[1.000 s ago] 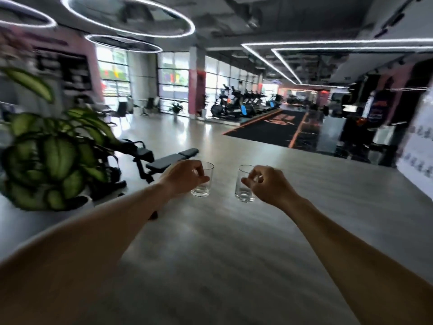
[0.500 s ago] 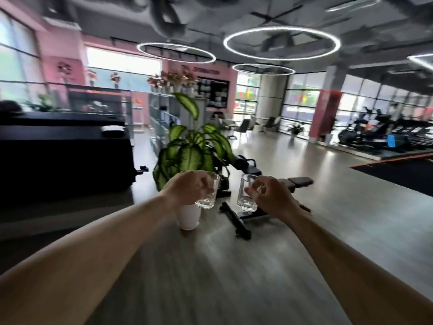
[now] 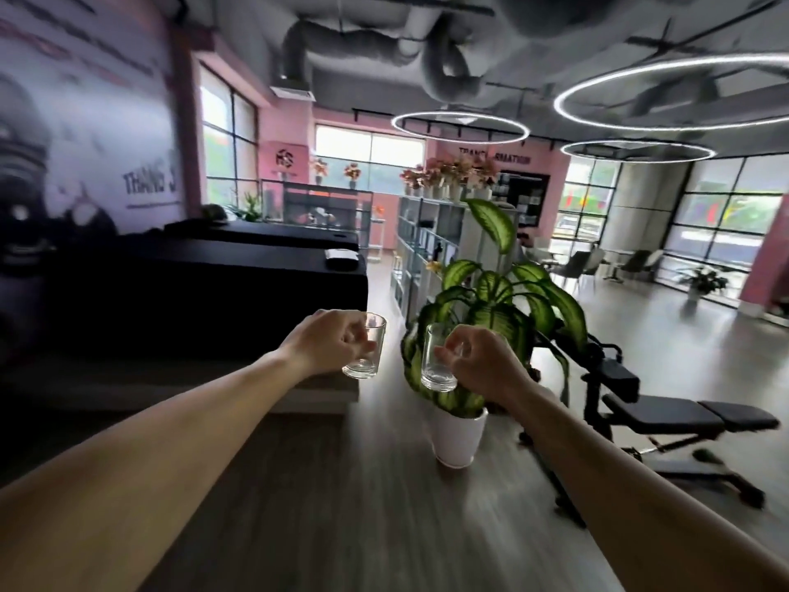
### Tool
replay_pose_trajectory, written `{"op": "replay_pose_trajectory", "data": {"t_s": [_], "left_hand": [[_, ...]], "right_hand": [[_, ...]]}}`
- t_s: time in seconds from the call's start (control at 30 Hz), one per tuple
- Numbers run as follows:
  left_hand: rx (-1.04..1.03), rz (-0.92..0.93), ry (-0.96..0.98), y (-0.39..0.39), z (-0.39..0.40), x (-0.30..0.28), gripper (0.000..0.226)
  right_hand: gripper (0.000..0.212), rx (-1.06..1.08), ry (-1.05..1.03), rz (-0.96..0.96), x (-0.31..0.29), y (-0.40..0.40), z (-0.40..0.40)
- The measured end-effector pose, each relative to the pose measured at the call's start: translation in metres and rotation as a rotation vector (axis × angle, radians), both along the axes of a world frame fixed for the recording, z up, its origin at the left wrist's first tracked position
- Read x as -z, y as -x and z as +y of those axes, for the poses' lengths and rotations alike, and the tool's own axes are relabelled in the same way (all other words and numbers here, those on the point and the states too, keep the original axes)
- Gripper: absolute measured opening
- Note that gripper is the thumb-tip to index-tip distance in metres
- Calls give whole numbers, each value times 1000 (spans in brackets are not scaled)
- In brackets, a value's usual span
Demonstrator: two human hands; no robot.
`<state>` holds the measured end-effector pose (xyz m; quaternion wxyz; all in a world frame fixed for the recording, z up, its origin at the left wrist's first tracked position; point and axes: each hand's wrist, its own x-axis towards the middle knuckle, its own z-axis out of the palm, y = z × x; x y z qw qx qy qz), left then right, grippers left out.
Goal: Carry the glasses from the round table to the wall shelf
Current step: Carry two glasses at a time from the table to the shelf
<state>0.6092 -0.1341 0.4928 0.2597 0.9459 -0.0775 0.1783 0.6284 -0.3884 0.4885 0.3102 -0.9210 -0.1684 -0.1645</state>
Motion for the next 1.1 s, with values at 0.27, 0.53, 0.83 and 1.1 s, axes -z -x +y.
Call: {"op": "replay_pose_trajectory", "data": {"t_s": [0.27, 0.53, 0.83, 1.1], "left_hand": [[-137, -8, -3, -47, 135, -11, 24], [-341, -12, -17, -85, 261, -4, 20], [-624, 8, -69, -156, 399, -14, 21], [-829, -26, -54, -185, 501, -18, 20]], "right_hand": [[16, -160, -4, -58, -9, -85, 147], [19, -331, -30, -62, -2, -177, 294], [19, -576, -77, -35, -8, -302, 462], [15, -771, -58, 3, -14, -371, 595]]}}
